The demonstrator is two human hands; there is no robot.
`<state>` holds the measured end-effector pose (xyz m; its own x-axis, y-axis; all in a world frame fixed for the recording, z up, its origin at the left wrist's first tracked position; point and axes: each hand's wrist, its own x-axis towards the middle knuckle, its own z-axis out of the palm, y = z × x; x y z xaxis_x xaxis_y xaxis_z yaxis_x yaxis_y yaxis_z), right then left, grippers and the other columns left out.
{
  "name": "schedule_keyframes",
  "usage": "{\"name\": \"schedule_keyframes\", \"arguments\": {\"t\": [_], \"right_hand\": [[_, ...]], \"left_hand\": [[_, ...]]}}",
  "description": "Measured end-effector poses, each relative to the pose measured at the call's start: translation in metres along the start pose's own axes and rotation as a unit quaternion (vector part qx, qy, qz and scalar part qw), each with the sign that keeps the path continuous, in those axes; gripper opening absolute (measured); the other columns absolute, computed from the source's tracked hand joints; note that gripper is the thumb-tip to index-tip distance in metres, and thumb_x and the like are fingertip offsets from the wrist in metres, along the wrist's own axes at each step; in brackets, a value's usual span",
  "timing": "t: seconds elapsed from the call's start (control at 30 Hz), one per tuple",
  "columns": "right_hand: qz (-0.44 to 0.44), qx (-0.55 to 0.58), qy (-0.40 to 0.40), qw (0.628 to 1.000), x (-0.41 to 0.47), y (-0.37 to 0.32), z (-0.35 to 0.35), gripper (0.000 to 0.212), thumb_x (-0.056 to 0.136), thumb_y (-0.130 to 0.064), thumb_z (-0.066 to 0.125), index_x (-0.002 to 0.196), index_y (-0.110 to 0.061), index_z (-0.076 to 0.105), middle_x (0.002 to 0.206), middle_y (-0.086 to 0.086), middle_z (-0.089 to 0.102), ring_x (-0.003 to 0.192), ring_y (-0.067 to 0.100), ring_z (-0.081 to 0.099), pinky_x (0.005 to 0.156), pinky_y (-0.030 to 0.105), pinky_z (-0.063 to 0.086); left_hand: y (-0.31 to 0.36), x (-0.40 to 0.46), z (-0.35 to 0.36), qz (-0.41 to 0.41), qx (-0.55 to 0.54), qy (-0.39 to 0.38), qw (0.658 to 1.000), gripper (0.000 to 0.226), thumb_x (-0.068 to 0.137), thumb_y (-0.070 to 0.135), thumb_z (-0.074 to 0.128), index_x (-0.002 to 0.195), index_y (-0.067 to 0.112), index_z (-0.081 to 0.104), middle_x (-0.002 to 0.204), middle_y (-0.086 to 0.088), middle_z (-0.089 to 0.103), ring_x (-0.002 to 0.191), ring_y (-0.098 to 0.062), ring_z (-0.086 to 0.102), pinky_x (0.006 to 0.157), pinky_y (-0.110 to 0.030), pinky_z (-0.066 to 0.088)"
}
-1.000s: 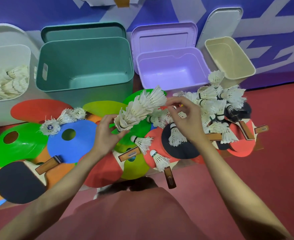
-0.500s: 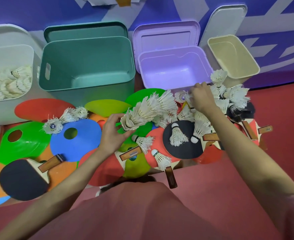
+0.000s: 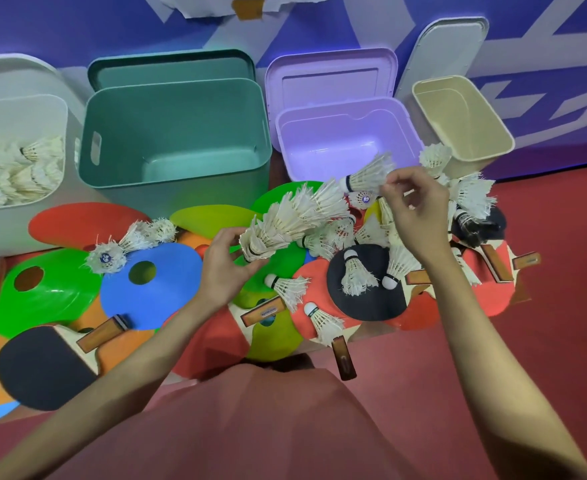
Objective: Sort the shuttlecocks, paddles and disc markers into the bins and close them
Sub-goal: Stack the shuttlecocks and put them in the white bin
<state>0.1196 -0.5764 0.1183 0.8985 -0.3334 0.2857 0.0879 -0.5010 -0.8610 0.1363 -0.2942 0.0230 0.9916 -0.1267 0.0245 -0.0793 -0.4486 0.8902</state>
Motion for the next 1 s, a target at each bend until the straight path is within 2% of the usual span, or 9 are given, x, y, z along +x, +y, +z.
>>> {"name": "schedule_keyframes", "arguments": {"t": [0.1,0.17,0.37,0.47,0.6,0.73,0.8,0.93,1.0], "right_hand": [[0.017,0.009,-0.07,0.997,-0.009,-0.001,0.011,0.01,0.084,-0.009,0.063,0.086,-0.018,0.061,0.08,-0.012,0.06,0.072,0.01,0.053,0.061,0.017,0.039],[0.019,0.011,-0.088,0.996,-0.013,-0.002,0.016,0.008,0.085,-0.01,0.062,0.087,-0.018,0.061,0.079,-0.012,0.06,0.072,0.006,0.053,0.062,0.018,0.039],[0.018,0.025,-0.047,0.998,-0.008,-0.007,0.006,0.013,0.087,-0.003,0.061,0.089,-0.015,0.06,0.078,-0.013,0.058,0.069,-0.003,0.052,0.065,0.02,0.041],[0.013,0.045,-0.052,0.998,-0.005,-0.006,-0.001,0.017,0.086,-0.007,0.061,0.085,-0.024,0.059,0.079,-0.012,0.058,0.069,-0.003,0.052,0.066,0.018,0.042],[0.032,0.093,-0.126,0.987,0.001,-0.01,-0.01,0.017,0.086,-0.006,0.063,0.086,-0.022,0.061,0.077,-0.014,0.06,0.072,0.001,0.053,0.07,0.017,0.045],[0.092,0.131,-0.206,0.966,0.008,-0.012,-0.014,0.019,0.087,0.005,0.06,0.089,-0.014,0.06,0.07,-0.016,0.065,0.069,0.0,0.057,0.066,0.014,0.047],[0.11,0.144,-0.207,0.961,0.009,-0.011,-0.013,0.019,0.087,0.007,0.059,0.089,-0.013,0.06,0.069,-0.015,0.066,0.067,0.0,0.058,0.065,0.014,0.047],[0.13,0.167,-0.165,0.963,0.005,-0.006,-0.008,0.016,0.086,0.004,0.062,0.089,-0.012,0.061,0.069,-0.012,0.065,0.067,0.002,0.058,0.065,0.015,0.046],[0.133,0.174,-0.131,0.967,0.002,-0.004,-0.007,0.014,0.084,-0.002,0.067,0.089,-0.014,0.063,0.074,-0.009,0.066,0.072,0.006,0.059,0.067,0.018,0.048]], "left_hand": [[0.002,0.002,0.001,0.011,0.004,-0.016,1.0,0.049,0.067,0.008,0.085,0.109,0.01,0.06,0.105,-0.005,0.058,0.096,-0.019,0.056,0.08,-0.028,0.051],[0.003,0.004,0.0,0.012,0.007,-0.025,1.0,0.049,0.067,0.008,0.085,0.11,0.008,0.061,0.107,-0.008,0.058,0.097,-0.018,0.057,0.08,-0.028,0.051],[0.002,0.004,-0.002,0.002,-0.015,-0.012,1.0,0.048,0.067,0.005,0.085,0.104,0.019,0.056,0.105,-0.005,0.058,0.099,-0.024,0.059,0.081,-0.034,0.054],[0.0,0.004,-0.005,0.005,-0.014,-0.016,1.0,0.048,0.067,0.006,0.085,0.103,0.02,0.057,0.103,-0.003,0.057,0.098,-0.025,0.059,0.081,-0.037,0.055],[0.0,0.005,-0.008,0.006,-0.014,-0.033,0.999,0.049,0.067,0.005,0.085,0.107,0.015,0.059,0.107,-0.008,0.058,0.1,-0.025,0.058,0.083,-0.037,0.054],[0.006,0.008,-0.011,0.037,-0.026,-0.07,0.997,0.05,0.068,0.007,0.085,0.103,0.031,0.057,0.105,-0.001,0.057,0.1,-0.02,0.059,0.084,-0.031,0.053],[0.008,0.008,-0.012,0.035,-0.035,-0.077,0.996,0.055,0.069,0.006,0.084,0.101,0.039,0.054,0.105,0.003,0.056,0.101,-0.019,0.059,0.084,-0.029,0.052],[0.009,0.007,-0.011,0.019,-0.06,-0.076,0.995,0.053,0.069,0.002,0.082,0.105,0.03,0.054,0.113,-0.011,0.057,0.102,-0.02,0.058,0.082,-0.026,0.051],[0.01,0.007,-0.009,0.013,-0.068,-0.07,0.995,0.054,0.069,0.002,0.082,0.104,0.032,0.053,0.115,-0.013,0.057,0.103,-0.02,0.058,0.081,-0.026,0.05]]}}
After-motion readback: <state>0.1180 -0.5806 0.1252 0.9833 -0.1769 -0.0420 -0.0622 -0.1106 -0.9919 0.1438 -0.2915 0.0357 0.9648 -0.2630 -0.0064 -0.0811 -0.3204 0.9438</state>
